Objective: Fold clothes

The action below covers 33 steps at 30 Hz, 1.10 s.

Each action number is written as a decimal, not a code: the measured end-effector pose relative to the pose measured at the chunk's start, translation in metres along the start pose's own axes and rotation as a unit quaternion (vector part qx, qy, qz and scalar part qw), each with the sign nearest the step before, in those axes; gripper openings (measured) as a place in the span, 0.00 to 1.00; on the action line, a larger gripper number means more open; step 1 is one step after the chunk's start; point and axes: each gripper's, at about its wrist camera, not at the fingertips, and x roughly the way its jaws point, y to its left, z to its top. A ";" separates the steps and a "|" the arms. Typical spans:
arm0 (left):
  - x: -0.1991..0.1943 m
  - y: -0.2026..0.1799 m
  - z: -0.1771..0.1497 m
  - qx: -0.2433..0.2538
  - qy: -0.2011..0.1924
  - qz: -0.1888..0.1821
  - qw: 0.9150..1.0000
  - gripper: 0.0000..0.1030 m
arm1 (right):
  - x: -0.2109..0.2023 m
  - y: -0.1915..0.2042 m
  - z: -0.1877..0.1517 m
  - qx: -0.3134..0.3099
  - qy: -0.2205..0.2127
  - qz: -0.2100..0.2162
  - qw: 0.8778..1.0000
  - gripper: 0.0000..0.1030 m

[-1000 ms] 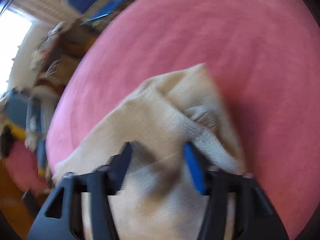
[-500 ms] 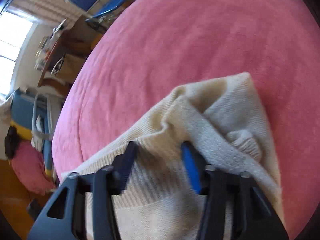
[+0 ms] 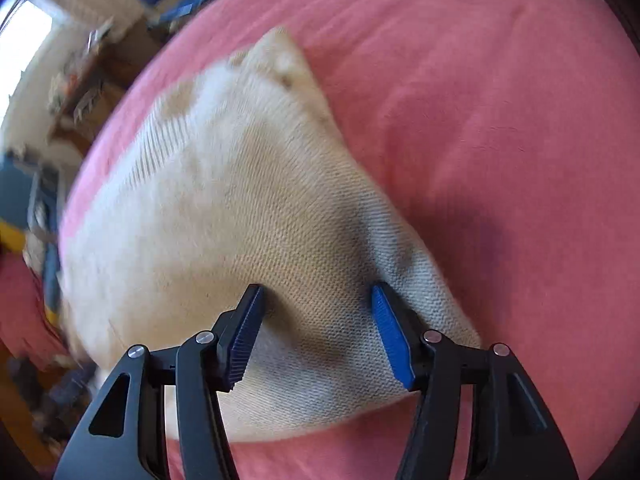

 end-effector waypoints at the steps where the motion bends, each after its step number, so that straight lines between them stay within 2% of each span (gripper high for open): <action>1: -0.008 0.000 0.000 -0.005 -0.009 -0.006 1.000 0.25 | -0.009 0.008 -0.006 -0.007 -0.010 0.007 1.000 0.58; 3: -0.023 -0.003 -0.003 -0.004 -0.030 -0.006 1.000 0.25 | -0.028 0.028 -0.020 -0.038 -0.030 0.024 0.999 0.58; 6: -0.029 -0.012 -0.013 0.019 -0.043 0.011 0.999 0.27 | -0.029 0.062 -0.055 -0.102 -0.014 0.051 0.993 0.60; 7: -0.017 -0.012 -0.017 0.024 -0.029 0.029 0.999 0.27 | -0.018 0.080 -0.058 -0.121 -0.003 0.045 0.992 0.61; 9: 0.007 -0.013 -0.023 0.034 0.001 0.064 0.997 0.27 | 0.011 0.089 -0.067 -0.139 0.025 0.007 0.990 0.61; 11: 0.015 -0.017 -0.027 0.040 -0.014 0.082 0.996 0.27 | 0.039 0.085 -0.073 -0.140 0.038 -0.027 0.989 0.61; 12: 0.013 -0.019 -0.028 0.039 -0.017 0.088 0.995 0.27 | 0.043 0.085 -0.073 -0.133 0.037 -0.030 0.990 0.61; 14: 0.002 -0.022 -0.026 0.027 -0.031 0.084 0.996 0.27 | 0.042 0.085 -0.070 -0.114 0.033 -0.025 0.993 0.61; 16: -0.018 -0.027 -0.026 0.017 -0.065 0.061 0.996 0.27 | 0.025 0.094 -0.068 -0.107 0.004 -0.007 0.994 0.61; 18: -0.029 -0.039 -0.027 0.036 -0.094 0.058 0.993 0.27 | 0.010 0.110 -0.073 -0.131 -0.013 0.027 0.991 0.61; 21: -0.018 -0.054 -0.032 0.069 -0.076 0.066 0.993 0.27 | 0.019 0.132 -0.097 -0.180 0.006 0.029 0.983 0.64; 24: 0.022 -0.051 -0.037 0.070 -0.018 0.096 0.993 0.27 | 0.052 0.121 -0.111 -0.223 0.047 -0.065 0.972 0.64; 25: 0.022 -0.049 -0.039 0.067 -0.024 0.092 0.993 0.27 | 0.064 0.116 -0.116 -0.234 0.064 -0.094 0.966 0.64; 26: 0.016 -0.050 -0.037 0.064 -0.036 0.087 0.993 0.27 | 0.072 0.112 -0.120 -0.244 0.071 -0.104 0.962 0.64; 28: 0.000 -0.053 -0.030 0.058 -0.063 0.084 0.993 0.27 | 0.064 0.108 -0.117 -0.245 0.053 -0.077 0.965 0.64; 30: -0.013 -0.058 -0.019 0.047 -0.088 0.087 0.991 0.27 | 0.045 0.109 -0.100 -0.248 0.010 -0.050 0.967 0.64; 32: -0.021 -0.069 -0.004 0.034 -0.111 0.108 0.987 0.28 | 0.025 0.112 -0.077 -0.253 -0.047 -0.047 0.965 0.64; 33: -0.023 -0.074 0.002 0.028 -0.119 0.122 0.985 0.28 | 0.023 0.113 -0.064 -0.251 -0.061 -0.050 0.965 0.65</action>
